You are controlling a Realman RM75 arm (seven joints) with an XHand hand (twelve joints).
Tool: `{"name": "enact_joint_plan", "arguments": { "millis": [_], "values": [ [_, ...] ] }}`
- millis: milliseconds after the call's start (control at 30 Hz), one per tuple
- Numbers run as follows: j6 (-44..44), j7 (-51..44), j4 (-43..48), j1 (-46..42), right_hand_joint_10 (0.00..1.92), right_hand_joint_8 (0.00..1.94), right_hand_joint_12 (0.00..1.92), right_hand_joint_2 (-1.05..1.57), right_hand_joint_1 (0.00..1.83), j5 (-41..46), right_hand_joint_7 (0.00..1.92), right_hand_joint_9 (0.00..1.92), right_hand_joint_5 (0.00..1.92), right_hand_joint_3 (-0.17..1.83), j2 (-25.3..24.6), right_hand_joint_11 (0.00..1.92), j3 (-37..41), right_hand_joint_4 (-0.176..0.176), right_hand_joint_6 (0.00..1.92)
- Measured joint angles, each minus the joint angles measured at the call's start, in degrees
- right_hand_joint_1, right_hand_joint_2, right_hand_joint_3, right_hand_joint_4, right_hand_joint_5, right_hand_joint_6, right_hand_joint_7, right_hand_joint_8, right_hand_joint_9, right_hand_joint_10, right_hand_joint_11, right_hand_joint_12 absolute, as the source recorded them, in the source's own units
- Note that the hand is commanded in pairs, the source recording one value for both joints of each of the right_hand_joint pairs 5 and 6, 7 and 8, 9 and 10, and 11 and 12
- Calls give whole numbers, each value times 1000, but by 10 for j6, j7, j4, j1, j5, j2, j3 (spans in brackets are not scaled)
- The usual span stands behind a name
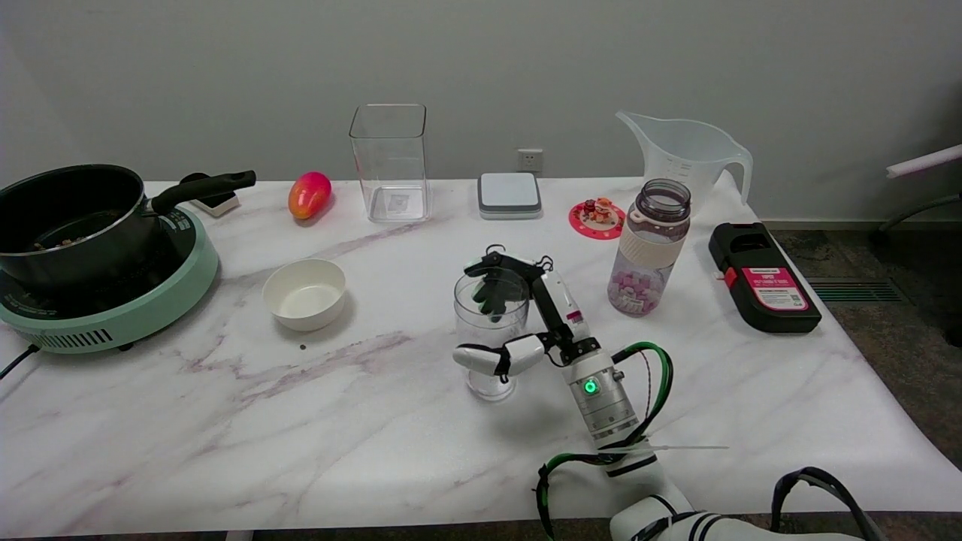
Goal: Place the cup on the table.
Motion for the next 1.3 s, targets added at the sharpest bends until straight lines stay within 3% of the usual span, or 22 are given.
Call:
{"name": "enact_joint_plan", "arguments": {
  "millis": [167,400,1000,1300],
  "values": [
    [0,1,0,-3,841,975,955,257,1297,0,975,841,663,956,1,955,0,0,663],
    [0,2,0,-5,662,882,787,100,1283,-2,882,662,650,1129,2,787,0,0,650],
    [0,1,5,-11,492,477,557,-195,1283,1,477,492,425,1341,7,557,3,0,425],
    [-5,-1,13,-11,387,393,481,-431,1268,3,393,387,169,1453,13,481,4,0,169]
  ]
}}
